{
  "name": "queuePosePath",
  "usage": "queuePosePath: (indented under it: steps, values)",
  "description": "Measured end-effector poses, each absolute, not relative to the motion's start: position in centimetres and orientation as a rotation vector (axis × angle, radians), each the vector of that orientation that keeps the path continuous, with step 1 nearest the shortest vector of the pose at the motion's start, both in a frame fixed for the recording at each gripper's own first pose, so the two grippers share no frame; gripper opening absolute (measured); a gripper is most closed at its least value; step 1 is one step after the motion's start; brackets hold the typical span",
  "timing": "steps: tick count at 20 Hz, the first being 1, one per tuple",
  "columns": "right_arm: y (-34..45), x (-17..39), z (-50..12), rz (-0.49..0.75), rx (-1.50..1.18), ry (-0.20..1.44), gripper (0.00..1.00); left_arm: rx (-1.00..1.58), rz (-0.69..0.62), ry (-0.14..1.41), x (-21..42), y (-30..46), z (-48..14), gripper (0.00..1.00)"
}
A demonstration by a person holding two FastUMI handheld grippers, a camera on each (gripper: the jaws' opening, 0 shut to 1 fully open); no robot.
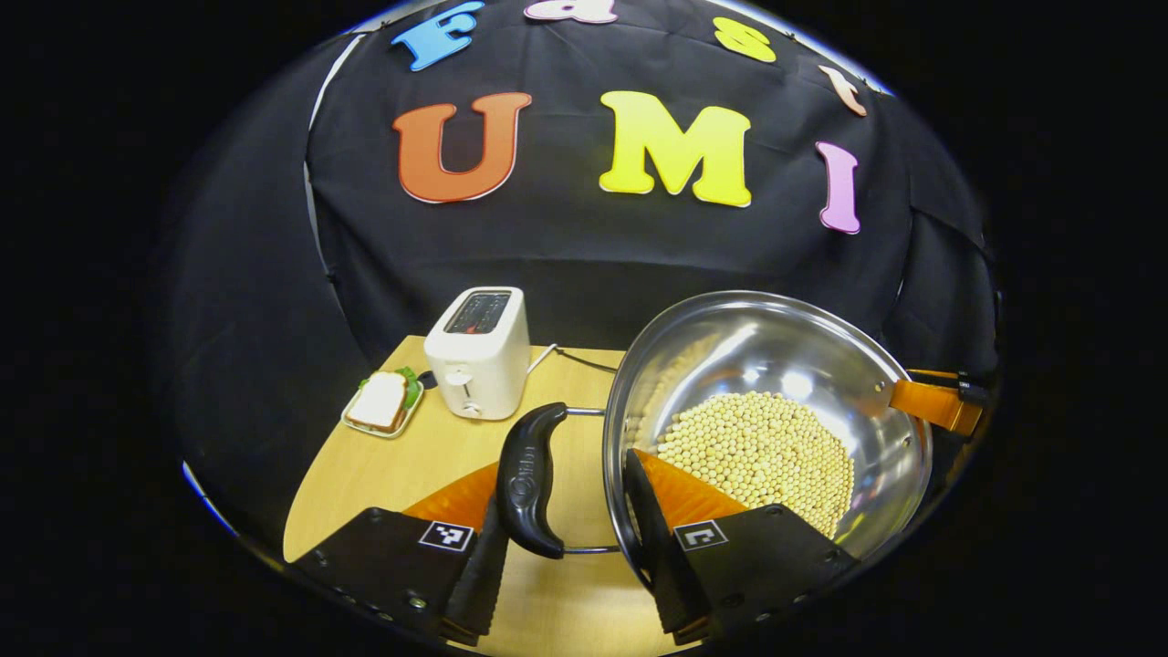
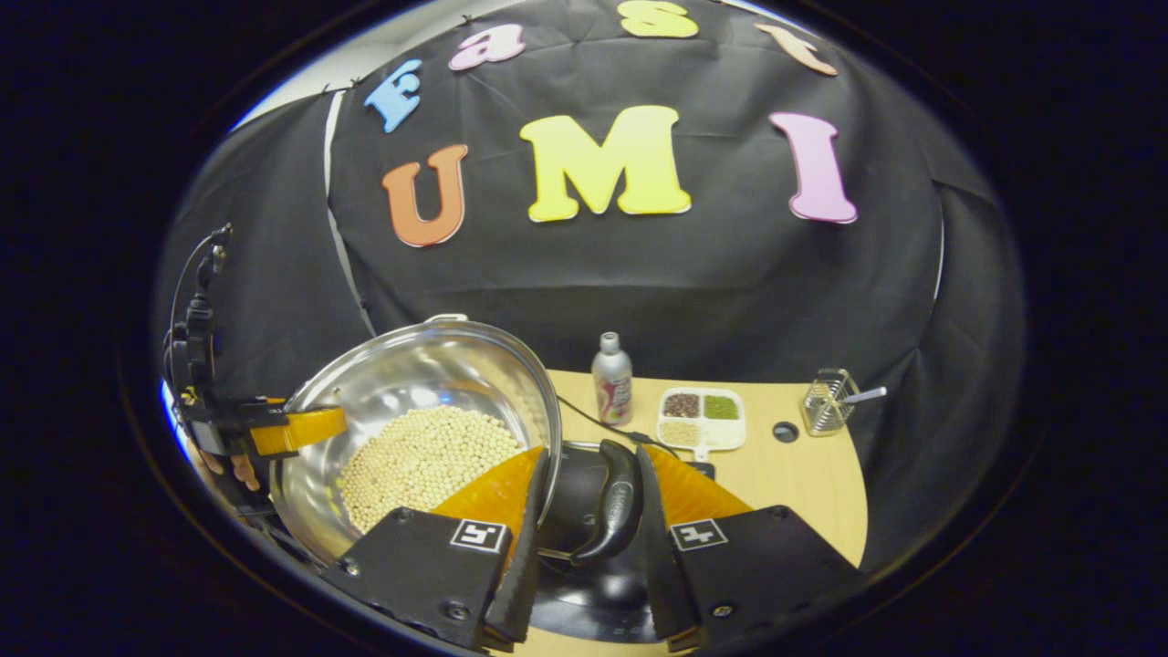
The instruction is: First push the handle of the pot to place it horizontally, then grasp the pot with both hands and set it on the induction cooktop.
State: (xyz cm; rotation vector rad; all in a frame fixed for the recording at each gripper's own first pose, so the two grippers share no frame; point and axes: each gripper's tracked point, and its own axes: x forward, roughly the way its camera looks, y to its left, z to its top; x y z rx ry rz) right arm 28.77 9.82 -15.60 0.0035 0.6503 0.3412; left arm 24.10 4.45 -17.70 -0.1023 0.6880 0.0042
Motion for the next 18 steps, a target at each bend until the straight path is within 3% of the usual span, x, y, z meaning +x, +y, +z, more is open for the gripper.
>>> queuePosePath:
  steps: [8, 15, 18]
  values:
    - [2.0, 30.1, -18.2, 0.255, 0.027, 0.671, 0.49, -0.099, -0.061, 0.699, 26.7, -3.6, -20.1, 0.65]
    - [-0.3, 31.6, -23.1, 0.219, 0.068, 0.717, 0.52, -0.106, -0.079, 0.713, 28.6, -6.5, -23.6, 0.65]
    - [-0.7, 32.3, -25.3, 0.209, 0.057, 0.726, 0.48, -0.102, -0.077, 0.720, 28.8, -7.3, -25.6, 0.65]
